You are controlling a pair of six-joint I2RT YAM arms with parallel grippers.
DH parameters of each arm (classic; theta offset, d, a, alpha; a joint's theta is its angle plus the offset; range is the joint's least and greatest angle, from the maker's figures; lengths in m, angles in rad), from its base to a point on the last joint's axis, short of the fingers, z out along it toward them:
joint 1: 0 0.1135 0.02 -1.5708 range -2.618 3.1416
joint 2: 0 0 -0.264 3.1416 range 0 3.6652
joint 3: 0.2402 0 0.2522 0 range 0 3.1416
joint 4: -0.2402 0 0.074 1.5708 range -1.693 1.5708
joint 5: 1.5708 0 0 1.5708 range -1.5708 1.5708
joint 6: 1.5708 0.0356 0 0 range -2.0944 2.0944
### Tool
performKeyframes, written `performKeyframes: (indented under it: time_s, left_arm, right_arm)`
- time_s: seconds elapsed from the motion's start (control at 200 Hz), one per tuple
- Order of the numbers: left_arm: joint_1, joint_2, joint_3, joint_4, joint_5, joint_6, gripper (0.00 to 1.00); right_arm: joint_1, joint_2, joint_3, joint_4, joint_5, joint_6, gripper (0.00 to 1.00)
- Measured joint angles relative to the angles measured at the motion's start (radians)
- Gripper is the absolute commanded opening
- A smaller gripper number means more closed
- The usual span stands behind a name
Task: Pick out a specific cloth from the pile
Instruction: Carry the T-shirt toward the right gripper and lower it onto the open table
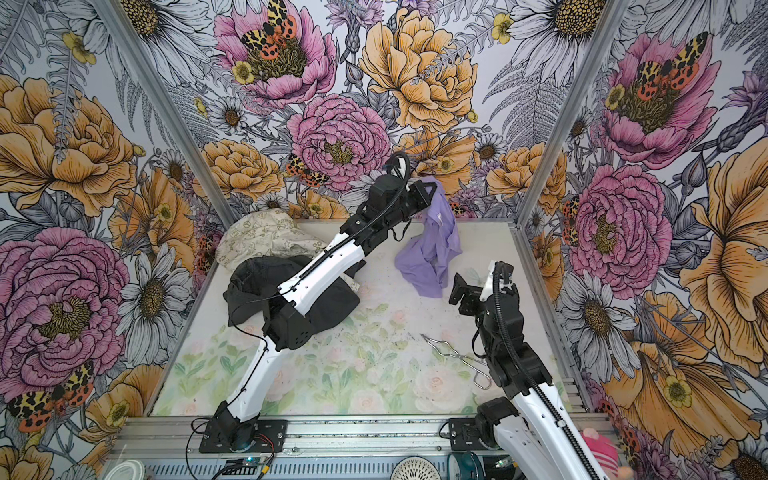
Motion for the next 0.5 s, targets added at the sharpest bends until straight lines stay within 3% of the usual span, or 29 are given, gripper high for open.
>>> performKeyframes:
  time_s: [0.26,0.5]
  left_arm:
    - [-0.059,0.026,-0.197,0.003,0.003,0.083,0.0]
    - [-0.111,0.187,-0.258,-0.012,-0.001,0.104,0.0]
  right_arm:
    - [-0.034,-0.008,-0.018,-0.023,-0.001,0.044,0.99]
    - [-0.045,-0.008,-0.023,-0.039,-0.005,0.065,0.99]
